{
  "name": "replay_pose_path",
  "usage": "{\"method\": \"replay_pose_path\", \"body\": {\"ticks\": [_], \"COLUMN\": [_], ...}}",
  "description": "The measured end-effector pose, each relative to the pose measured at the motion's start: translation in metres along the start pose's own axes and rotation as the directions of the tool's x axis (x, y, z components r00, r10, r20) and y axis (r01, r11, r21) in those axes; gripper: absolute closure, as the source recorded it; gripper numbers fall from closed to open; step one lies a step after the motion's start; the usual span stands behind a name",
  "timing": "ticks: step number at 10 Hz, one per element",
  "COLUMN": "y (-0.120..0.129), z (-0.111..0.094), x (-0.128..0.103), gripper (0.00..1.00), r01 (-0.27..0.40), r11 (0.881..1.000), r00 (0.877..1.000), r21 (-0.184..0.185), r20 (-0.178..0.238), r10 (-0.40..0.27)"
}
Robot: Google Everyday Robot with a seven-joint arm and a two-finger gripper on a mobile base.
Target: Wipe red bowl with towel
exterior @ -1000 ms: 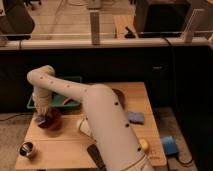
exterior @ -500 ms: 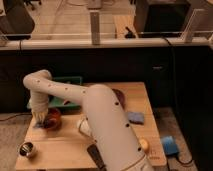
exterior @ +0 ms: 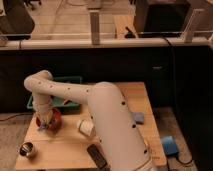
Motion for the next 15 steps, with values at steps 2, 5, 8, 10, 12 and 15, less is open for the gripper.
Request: {"method": "replay_pose_path", "body": {"ticks": [2, 5, 8, 10, 12, 15], "y": [0.01, 0.015, 0.014, 0.014, 0.013, 0.014], "z": [-0.005, -0.013, -0.013, -0.013, -0.012, -0.012], "x": [0.005, 0.01, 0.01, 0.01, 0.009, 0.009], "gripper": [1.0, 1.0, 1.0, 1.0, 1.0, 1.0], "r01": [-0.024, -0.046, -0.045, -0.045, -0.042, -0.043], "r11": [1.0, 0.998, 0.998, 0.998, 0.998, 0.998], "r00": [1.0, 0.999, 0.999, 0.999, 0.999, 0.999], "r21": [0.003, 0.046, 0.046, 0.046, 0.045, 0.045], "r20": [-0.008, -0.009, -0.008, -0.008, -0.008, -0.008], "r10": [0.024, 0.046, 0.045, 0.045, 0.043, 0.044]}}
